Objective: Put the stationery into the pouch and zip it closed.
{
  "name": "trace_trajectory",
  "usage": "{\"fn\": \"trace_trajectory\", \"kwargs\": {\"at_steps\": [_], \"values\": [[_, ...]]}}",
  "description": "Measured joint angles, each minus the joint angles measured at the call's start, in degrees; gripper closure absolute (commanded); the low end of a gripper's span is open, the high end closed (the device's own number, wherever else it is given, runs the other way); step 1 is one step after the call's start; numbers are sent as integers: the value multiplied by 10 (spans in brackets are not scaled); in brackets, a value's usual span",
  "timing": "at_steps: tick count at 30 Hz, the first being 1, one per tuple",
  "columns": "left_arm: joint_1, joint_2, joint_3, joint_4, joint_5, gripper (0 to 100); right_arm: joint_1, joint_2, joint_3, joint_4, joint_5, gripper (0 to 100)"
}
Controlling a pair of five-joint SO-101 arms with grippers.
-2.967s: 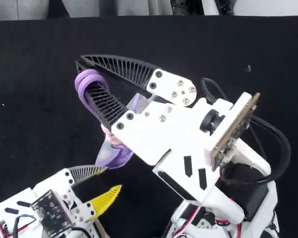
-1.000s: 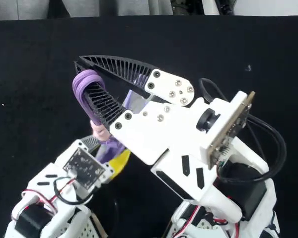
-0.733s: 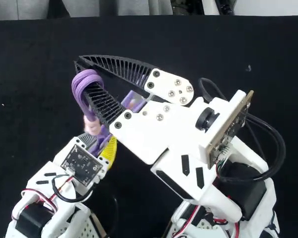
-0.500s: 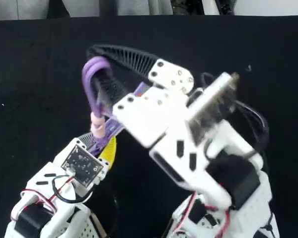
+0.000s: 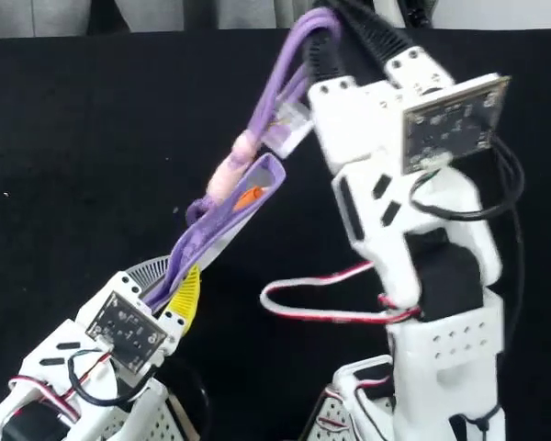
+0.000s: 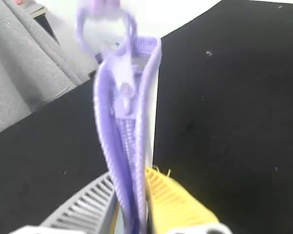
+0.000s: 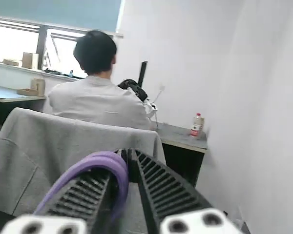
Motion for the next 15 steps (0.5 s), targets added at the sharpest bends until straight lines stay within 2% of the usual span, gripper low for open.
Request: {"fn": "trace_trajectory", "kwargs": {"at_steps": [4, 11, 15], "values": [[-18, 0, -9, 0, 9, 972, 47, 0, 2, -8, 1, 987], [-153, 0, -10, -47, 87, 971, 83, 16, 2, -34, 1, 987], [-161, 0, -10, -47, 93, 971, 84, 75, 2, -66, 1, 987]]}}
